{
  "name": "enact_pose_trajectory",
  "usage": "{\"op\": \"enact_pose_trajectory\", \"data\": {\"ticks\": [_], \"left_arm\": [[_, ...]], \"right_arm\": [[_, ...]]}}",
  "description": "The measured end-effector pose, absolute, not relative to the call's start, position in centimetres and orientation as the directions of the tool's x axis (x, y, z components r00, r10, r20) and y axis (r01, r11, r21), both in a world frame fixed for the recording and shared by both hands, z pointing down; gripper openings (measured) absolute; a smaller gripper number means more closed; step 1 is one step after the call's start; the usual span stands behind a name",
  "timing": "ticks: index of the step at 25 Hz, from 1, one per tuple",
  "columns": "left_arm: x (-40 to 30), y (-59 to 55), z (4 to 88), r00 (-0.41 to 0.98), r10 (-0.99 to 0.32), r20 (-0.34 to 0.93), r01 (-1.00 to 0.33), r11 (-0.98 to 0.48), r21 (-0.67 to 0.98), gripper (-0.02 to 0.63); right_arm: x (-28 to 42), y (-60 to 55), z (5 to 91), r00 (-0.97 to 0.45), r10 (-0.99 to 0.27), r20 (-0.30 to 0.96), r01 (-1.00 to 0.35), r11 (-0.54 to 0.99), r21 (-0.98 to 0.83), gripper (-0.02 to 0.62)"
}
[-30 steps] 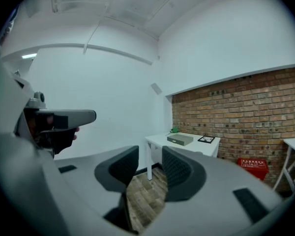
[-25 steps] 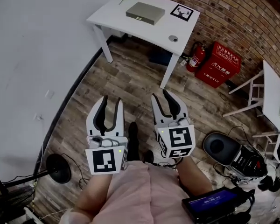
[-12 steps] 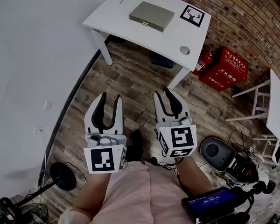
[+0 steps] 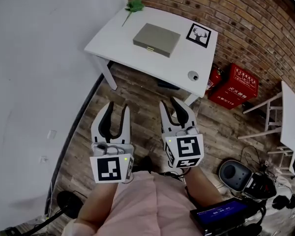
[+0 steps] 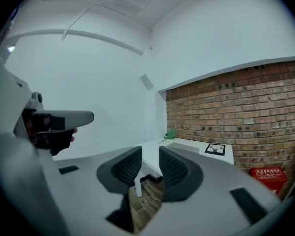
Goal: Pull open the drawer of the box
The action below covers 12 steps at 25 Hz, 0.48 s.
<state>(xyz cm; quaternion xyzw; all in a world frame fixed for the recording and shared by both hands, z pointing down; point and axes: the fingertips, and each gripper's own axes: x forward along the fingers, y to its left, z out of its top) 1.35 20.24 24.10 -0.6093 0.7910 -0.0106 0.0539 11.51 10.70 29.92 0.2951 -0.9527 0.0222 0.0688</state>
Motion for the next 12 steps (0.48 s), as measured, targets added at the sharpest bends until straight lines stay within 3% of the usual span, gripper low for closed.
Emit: {"op": "enact_pose_trajectory", "data": {"ticks": [12], "left_arm": [[-1.0, 15.9, 26.2, -0.207, -0.978, -0.02, -0.976, 0.208, -0.06, 0.15]], "right_arm": [[9.3, 7.1, 31.5, -0.79, -0.588, 0.174, -0.6, 0.8, -0.021, 0.115]]}}
